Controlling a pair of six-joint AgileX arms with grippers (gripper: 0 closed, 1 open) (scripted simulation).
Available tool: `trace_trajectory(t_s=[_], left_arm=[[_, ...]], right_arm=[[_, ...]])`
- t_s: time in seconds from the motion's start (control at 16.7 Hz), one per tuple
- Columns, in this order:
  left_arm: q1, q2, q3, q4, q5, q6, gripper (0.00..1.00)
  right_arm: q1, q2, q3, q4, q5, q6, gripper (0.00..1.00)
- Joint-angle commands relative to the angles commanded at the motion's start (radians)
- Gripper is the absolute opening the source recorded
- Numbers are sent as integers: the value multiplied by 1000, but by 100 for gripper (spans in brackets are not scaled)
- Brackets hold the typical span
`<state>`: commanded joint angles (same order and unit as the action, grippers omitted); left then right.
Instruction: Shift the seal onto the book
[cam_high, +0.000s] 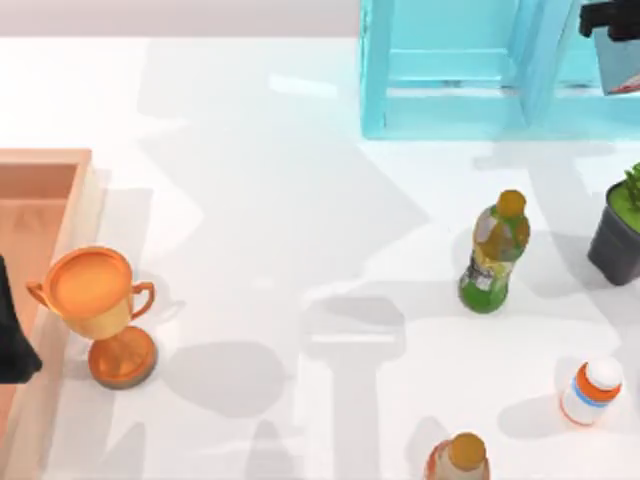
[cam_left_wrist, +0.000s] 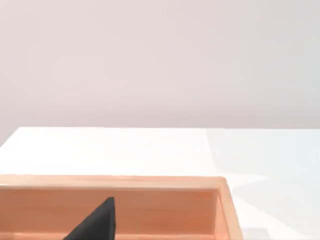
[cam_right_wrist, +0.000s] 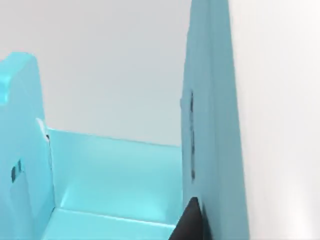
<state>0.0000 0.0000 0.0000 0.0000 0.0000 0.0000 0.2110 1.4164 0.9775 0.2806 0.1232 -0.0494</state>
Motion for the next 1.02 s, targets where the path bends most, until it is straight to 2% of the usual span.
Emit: trace_trajectory(t_s=[0.6, 0.84, 1.02], left_arm=[[0, 0, 0, 0, 0, 0, 100], [0, 0, 0, 0, 0, 0, 100], [0, 0, 0, 0, 0, 0, 100]], right_arm=[[571, 475, 285, 171, 519, -809, 0], [722, 660, 314, 180, 657, -1059, 0], [783, 741, 321, 179, 713, -1155, 0]])
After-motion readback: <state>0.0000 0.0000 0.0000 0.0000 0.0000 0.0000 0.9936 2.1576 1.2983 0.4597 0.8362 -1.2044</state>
